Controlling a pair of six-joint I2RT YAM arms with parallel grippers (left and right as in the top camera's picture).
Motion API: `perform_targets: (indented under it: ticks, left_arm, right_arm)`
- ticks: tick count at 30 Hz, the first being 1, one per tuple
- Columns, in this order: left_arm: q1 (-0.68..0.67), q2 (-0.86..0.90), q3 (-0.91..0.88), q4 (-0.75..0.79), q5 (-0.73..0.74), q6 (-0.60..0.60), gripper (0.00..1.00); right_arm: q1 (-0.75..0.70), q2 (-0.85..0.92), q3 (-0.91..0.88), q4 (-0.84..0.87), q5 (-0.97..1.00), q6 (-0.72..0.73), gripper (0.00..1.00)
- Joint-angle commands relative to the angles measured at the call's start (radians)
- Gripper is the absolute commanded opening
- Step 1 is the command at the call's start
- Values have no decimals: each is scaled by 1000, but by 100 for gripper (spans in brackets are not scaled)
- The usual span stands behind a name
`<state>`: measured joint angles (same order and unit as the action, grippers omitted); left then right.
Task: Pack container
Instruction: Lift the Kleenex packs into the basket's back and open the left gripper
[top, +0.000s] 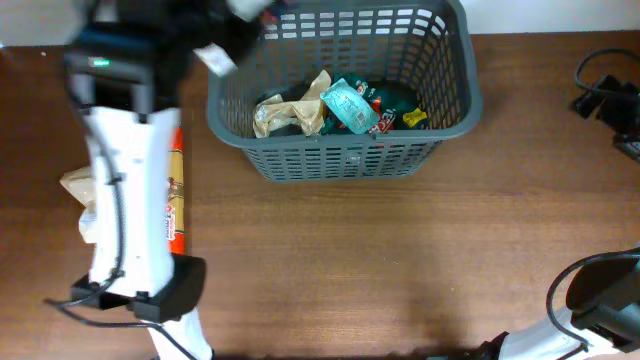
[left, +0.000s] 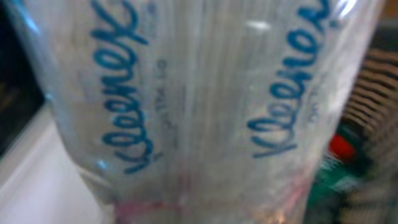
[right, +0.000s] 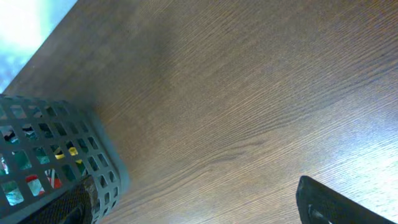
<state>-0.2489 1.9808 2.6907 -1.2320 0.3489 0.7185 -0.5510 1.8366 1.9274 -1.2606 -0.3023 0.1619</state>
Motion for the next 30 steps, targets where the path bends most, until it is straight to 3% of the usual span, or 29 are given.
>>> perform_targets:
  ticks: [1, 6, 12, 18, 26, 28, 30]
  left_arm:
    - [-119, 47, -51, -60, -17, 308, 2]
    - [-186, 143, -113, -128, -208, 395, 2]
    - [-170, 318, -125, -103, -374, 424, 2]
    - [-150, 410, -125, -37, -391, 423, 2]
    - [-145, 419, -125, 74, -401, 420, 10]
    - [-146, 418, -124, 77, -402, 417, 36]
    - [-155, 414, -107, 76, -433, 354, 94]
  right_arm:
    - [1, 5, -3, 0, -8, 8, 99]
    - [1, 5, -3, 0, -8, 8, 99]
    - [1, 5, -3, 0, -8, 8, 99]
    - [1, 5, -3, 0, -8, 8, 99]
    - [1, 5, -3, 0, -8, 8, 99]
    - [1, 5, -3, 0, -8, 8, 99]
    - [1, 5, -3, 0, -8, 8, 99]
